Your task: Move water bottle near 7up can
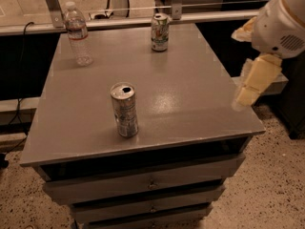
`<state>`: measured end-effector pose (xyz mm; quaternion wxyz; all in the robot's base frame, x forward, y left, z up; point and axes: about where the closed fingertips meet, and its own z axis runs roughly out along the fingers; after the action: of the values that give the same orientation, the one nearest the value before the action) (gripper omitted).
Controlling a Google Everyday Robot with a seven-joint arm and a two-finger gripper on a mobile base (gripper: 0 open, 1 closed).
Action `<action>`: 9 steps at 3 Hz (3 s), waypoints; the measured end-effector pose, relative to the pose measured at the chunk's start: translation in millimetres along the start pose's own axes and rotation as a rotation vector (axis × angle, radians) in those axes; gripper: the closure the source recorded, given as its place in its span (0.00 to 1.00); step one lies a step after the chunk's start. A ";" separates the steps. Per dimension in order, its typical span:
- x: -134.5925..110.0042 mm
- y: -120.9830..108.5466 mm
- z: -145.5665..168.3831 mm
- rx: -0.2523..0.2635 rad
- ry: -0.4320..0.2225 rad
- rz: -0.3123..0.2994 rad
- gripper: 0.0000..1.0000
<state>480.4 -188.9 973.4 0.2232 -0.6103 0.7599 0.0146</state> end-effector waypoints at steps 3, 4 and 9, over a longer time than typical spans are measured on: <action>-79.1 -56.0 76.5 -0.013 -0.186 -0.078 0.00; -86.1 -59.6 81.4 -0.015 -0.228 -0.080 0.00; -337.1 -166.8 215.6 -0.015 -0.743 0.026 0.00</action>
Offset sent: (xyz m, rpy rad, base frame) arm 0.1294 0.1214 -0.0371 0.2206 -0.0886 0.1825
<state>757.9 142.6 941.5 0.4791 -0.5554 0.6346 0.2435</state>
